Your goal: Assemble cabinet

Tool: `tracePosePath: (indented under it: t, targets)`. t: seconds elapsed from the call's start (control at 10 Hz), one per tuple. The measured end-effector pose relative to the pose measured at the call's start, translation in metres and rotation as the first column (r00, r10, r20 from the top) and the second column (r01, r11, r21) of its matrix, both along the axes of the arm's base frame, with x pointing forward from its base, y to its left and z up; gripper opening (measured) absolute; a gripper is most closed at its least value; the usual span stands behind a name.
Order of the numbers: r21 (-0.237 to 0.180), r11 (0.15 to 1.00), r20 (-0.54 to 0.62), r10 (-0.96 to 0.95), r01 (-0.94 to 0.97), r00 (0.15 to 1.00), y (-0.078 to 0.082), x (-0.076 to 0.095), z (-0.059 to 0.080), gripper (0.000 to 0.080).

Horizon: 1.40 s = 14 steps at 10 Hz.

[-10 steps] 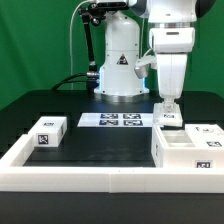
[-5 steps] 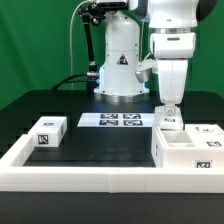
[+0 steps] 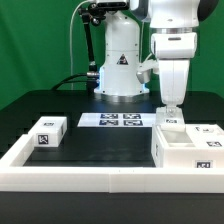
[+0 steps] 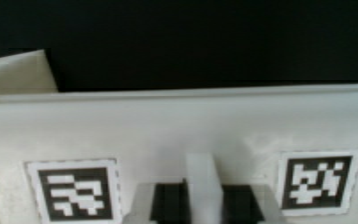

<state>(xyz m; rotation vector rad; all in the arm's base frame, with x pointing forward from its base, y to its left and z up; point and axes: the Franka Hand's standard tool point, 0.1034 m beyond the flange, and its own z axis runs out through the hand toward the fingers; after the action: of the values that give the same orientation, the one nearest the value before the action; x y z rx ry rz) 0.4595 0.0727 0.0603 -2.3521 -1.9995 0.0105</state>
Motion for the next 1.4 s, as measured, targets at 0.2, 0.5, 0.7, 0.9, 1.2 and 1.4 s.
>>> tracePosePath:
  t: [0.2, 0.5, 0.7, 0.9, 1.2, 1.4]
  targets:
    - [0.000, 1.000, 0.000, 0.002, -0.002, 1.000, 0.000, 0.000, 0.000, 0.0070]
    - [0.004, 1.000, 0.004, 0.029, -0.029, 1.000, -0.002, 0.007, -0.001, 0.0070]
    - [0.006, 0.998, 0.009, 0.057, -0.057, 0.998, -0.004, 0.016, -0.002, 0.0070]
    - [0.005, 0.997, 0.014, 0.076, -0.076, 0.997, -0.005, 0.018, -0.001, 0.0070]
    - [0.005, 0.997, 0.015, 0.077, -0.077, 0.997, -0.005, 0.018, -0.001, 0.0070]
    - [0.009, 0.996, 0.027, 0.090, -0.090, 0.996, -0.006, 0.031, -0.002, 0.0070]
